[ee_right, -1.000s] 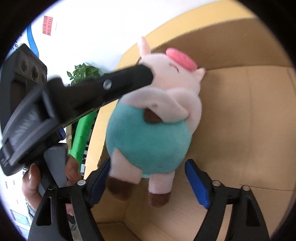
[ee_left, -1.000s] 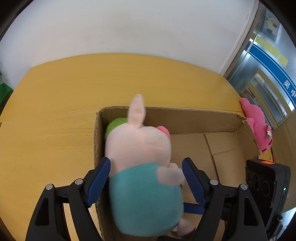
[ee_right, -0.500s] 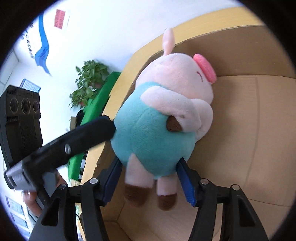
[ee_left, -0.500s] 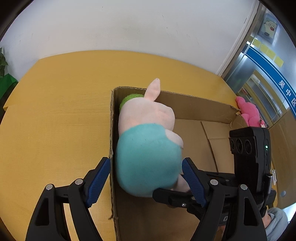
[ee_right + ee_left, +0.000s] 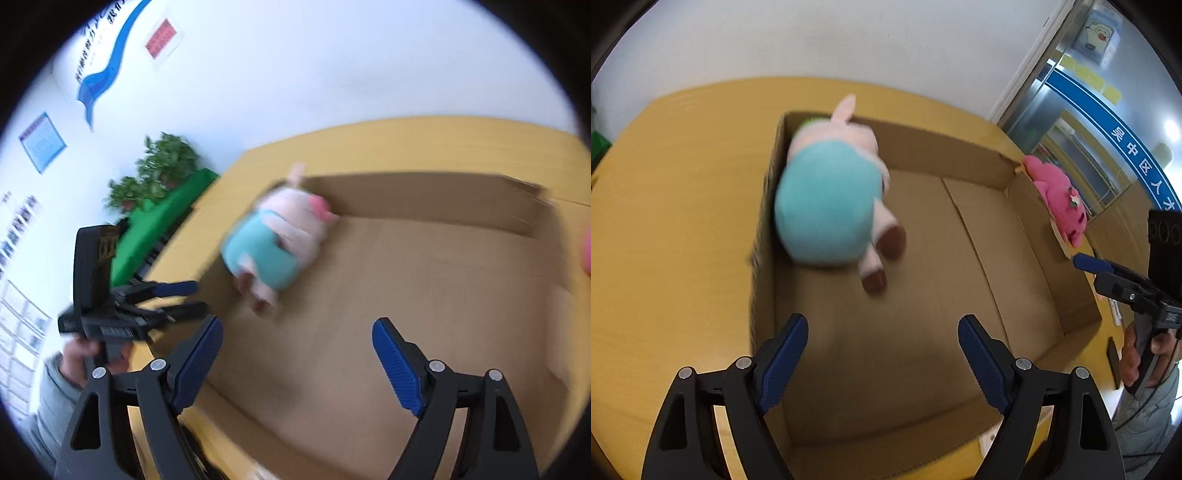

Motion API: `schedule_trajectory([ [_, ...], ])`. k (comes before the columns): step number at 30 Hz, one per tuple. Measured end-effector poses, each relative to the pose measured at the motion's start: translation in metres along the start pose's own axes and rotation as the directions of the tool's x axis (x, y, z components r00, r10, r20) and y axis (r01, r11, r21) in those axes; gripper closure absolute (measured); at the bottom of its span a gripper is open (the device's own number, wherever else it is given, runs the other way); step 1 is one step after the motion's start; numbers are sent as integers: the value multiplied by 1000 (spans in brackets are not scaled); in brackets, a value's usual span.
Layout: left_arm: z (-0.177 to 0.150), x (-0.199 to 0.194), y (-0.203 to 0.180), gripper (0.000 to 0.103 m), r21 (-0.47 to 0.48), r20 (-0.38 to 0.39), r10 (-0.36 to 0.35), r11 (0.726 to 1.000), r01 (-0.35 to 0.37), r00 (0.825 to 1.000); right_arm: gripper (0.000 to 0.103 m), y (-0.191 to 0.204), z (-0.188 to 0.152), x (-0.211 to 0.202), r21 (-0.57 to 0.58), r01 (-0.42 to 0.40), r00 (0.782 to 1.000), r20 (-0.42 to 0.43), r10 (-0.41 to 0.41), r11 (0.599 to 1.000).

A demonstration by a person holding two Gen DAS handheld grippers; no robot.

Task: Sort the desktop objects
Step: 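Open the right gripper to drop the plush pig into the box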

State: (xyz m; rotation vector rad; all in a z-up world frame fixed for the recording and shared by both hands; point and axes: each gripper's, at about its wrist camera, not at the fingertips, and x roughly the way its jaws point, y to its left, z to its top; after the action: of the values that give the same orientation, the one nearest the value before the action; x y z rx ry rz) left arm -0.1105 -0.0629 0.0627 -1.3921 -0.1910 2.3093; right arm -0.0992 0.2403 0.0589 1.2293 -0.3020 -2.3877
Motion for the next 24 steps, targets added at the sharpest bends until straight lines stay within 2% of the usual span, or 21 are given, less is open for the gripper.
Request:
schedule_trajectory([
  [2,-13,2,-2,16,-16,-22,-2,1000,2,1000,20,-14,-9,-2,48,37,998,-46,-34,998],
  [6,-31,2,-15,16,34,-27,75,997,-74,997,20,-63,-49,-8,111,137,983,-138,-121,984],
  [8,-36,2,-20,16,39,-37,91,995,-89,995,23,-60,-55,-16,83,122,989,-97,-114,989],
  [10,-42,1,-25,16,41,-43,108,993,-106,993,23,-61,-60,-24,70,175,981,-95,-168,982],
  [13,-49,1,-31,16,60,-56,143,988,-139,988,23,-59,-64,-30,55,194,978,-92,-188,980],
  [15,-53,-5,-33,16,46,-49,134,990,-131,990,23,-56,-68,-33,44,201,976,-96,-196,979],
  [17,-55,-16,-35,16,30,-12,136,990,-135,991,23,-48,-69,-44,16,261,963,-76,-259,965],
  [19,-56,-38,-44,16,38,81,150,987,-153,985,23,-32,-69,-67,-37,293,956,2,-293,955],
  [21,-58,-62,-55,14,37,180,166,984,-176,969,22,-15,-70,-89,-71,291,955,90,-284,954],
  [23,-61,-87,-68,3,27,284,171,982,-186,943,21,1,-73,-107,-89,286,949,163,-270,954],
  [24,-64,-100,-74,0,18,342,176,981,-193,923,21,9,-75,-114,-93,282,946,191,-261,955],
])
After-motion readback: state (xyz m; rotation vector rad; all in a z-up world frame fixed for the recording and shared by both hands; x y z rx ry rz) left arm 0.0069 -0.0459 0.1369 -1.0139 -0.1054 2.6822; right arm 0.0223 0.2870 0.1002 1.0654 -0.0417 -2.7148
